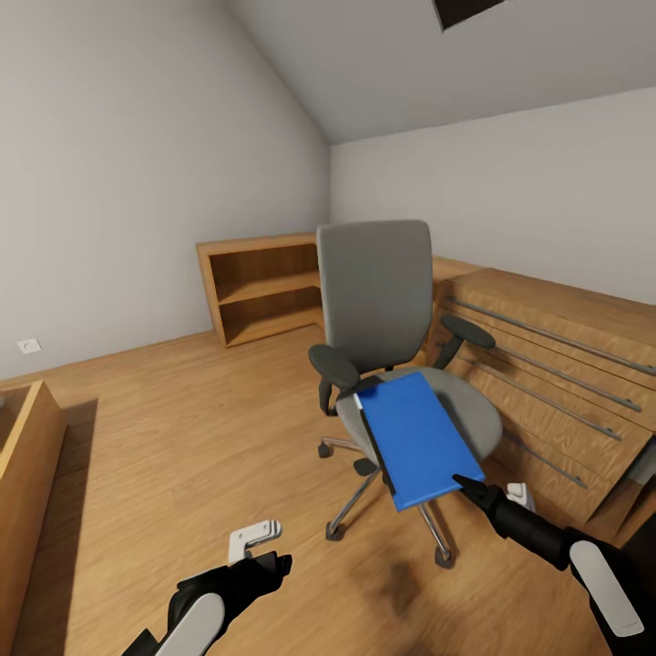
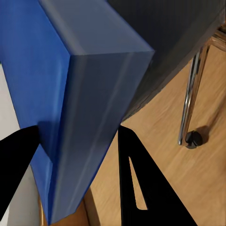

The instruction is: In the bedroom, organize the workspace by keeping the computer under the desk, ensuring the monitor is on the desk, placing the keyboard on the desk next to the monitor, placing the mouse on the desk next to the keyboard, moving the folder from the swivel chair onto the desk next to the mouse, stacking the notebook on top of the folder with the pen on top of the notebook, and positioning the swivel chair next to the desk.

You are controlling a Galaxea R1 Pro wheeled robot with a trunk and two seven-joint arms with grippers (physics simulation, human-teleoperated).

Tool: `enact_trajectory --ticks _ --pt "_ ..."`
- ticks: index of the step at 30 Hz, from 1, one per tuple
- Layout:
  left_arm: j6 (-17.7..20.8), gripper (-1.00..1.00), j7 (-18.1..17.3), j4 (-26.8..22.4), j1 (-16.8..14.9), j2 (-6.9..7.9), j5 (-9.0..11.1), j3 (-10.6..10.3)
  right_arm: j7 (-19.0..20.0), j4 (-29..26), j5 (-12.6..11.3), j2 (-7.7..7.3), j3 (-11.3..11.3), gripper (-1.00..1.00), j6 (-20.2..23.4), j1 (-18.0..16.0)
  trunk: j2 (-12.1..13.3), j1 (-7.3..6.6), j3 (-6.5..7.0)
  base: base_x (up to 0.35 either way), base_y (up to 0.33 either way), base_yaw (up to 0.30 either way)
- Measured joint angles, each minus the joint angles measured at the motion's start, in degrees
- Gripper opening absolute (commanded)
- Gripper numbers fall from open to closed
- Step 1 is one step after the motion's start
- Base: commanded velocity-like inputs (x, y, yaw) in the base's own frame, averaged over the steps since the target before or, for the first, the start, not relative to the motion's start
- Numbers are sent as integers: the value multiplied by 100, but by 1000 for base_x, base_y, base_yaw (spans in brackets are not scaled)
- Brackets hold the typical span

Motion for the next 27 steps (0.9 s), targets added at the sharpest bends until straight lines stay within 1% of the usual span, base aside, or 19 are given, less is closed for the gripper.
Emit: enact_trajectory --ticks 8,15,18,22,25,26,27 --pt "8 100 17 47 0 -4 -6 -4 0 8 0 0 -7 -100 0 0 321 -175 144 -22 0 0" --pt "8 100 18 51 0 -8 -1 -5 0 9 1 0 -15 -100 0 0 602 -326 269 -255 -2 0" --pt "9 100 18 51 0 -9 -4 -4 0 20 9 -3 -24 -100 -3 1 603 -327 270 -243 -20 0" --pt "9 100 16 51 0 -9 -8 1 -5 37 -3 -17 -46 -100 -8 0 603 -329 270 -85 -7 0" --pt "9 100 13 50 0 -6 -8 6 -13 48 -7 -24 -158 -100 -10 0 603 -330 270 -21 -2 0" --pt "9 100 12 51 0 -3 -13 8 -25 50 -11 -30 -275 -100 -11 0 603 -330 270 -9 -1 0" --pt "9 100 12 51 0 -2 -14 7 -29 51 -7 -31 -320 -100 -11 0 603 -330 270 -6 -1 0"
